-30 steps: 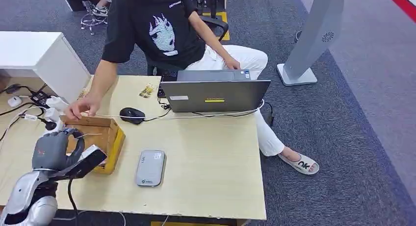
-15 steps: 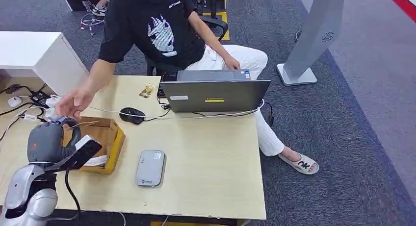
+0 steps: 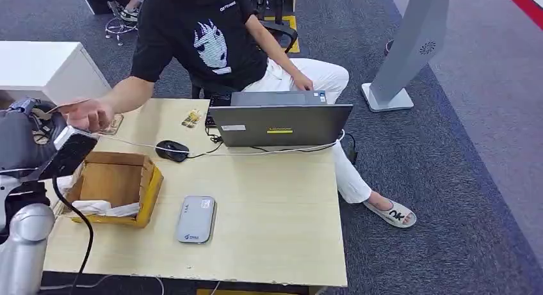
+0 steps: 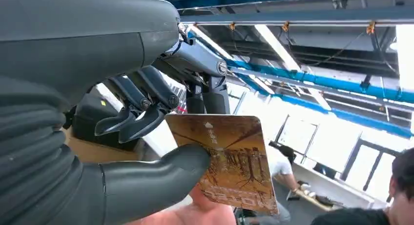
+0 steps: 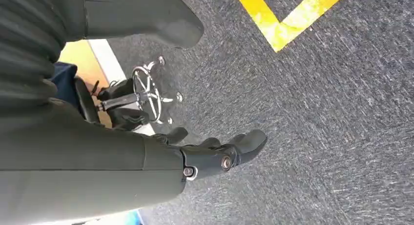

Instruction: Pass the card to the sensor for recognition and then transmit it.

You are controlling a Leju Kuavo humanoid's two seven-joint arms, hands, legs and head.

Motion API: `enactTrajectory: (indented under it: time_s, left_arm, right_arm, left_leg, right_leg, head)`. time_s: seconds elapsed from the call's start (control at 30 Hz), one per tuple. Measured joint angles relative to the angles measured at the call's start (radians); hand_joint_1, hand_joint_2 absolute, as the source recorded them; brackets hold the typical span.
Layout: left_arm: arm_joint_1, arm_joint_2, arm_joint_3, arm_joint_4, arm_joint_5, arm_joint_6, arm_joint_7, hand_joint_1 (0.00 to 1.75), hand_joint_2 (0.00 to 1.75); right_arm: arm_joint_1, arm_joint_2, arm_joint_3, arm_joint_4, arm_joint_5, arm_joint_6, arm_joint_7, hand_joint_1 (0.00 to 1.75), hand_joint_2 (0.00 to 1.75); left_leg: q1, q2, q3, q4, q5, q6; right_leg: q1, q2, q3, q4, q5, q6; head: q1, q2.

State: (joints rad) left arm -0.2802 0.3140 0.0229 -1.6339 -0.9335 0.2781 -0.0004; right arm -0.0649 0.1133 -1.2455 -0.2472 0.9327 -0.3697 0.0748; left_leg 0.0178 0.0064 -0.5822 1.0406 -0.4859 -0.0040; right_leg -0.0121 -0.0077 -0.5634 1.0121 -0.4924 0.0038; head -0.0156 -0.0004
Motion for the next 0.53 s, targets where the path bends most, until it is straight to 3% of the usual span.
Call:
enactTrajectory:
  time_s: [0.53]
  left_arm:
    - [-0.006, -0.056, 0.000, 0.008, 0.009, 0.056, -0.004, 0.00, 1.75]
  right_arm:
    - [0.000, 0.000, 0.003, 0.001, 0.010, 0.002, 0.000, 0.00, 1.75]
  left_leg:
    - [0.000, 0.000, 0.000, 0.000, 0.000, 0.000]
  right_leg:
    - [0.000, 0.000, 0.000, 0.000, 0.000, 0.000]
  head:
    - [0.000, 0.000]
